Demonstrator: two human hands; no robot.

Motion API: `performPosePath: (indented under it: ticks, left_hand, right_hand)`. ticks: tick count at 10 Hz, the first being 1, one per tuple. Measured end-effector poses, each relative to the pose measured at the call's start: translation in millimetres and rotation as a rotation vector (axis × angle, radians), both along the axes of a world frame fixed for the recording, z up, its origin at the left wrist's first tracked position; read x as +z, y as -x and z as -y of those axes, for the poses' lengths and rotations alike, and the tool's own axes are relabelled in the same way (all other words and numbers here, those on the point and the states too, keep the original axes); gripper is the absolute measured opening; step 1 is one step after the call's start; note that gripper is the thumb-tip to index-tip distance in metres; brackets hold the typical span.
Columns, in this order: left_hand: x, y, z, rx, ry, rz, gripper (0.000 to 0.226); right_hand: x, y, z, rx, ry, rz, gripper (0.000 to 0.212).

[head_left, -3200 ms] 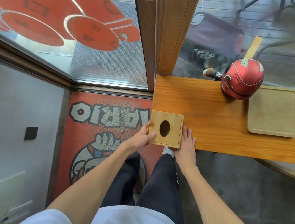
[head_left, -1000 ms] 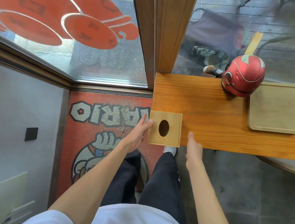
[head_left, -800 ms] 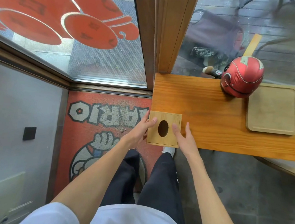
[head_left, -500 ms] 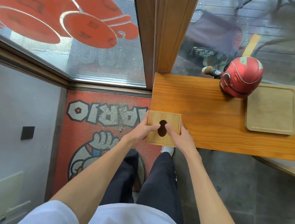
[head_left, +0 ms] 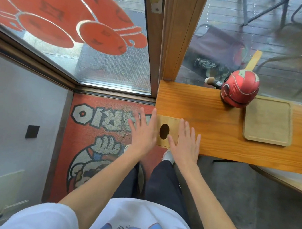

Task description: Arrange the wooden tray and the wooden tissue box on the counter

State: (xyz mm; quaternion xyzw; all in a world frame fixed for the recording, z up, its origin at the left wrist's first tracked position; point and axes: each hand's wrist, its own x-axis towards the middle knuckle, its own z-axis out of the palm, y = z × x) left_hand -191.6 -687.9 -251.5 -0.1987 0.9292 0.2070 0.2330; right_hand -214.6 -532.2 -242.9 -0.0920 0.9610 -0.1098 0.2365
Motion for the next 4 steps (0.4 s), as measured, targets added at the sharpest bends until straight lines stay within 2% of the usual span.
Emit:
performPosePath:
  ticks: [1, 2, 4]
  left_hand:
    - [9.8, -17.2, -11.1, -0.095, 0.189, -0.034, 0.071]
    - [10.3, -28.2, -17.1, -0.104, 0.232, 0.064, 0.065]
    - [23.0, -33.8, -28.0, 0.035, 0.205, 0.124, 0.064]
  right_hand:
    - [8.1, -7.4, -0.7, 0.191, -0.097, 0.002, 0.073]
    - [8.5, -7.6, -6.5, 0.282, -0.149, 0.081, 0.075]
    - [20.3, 10.7, -25.2, 0.387, -0.113, 0.172, 0.067]
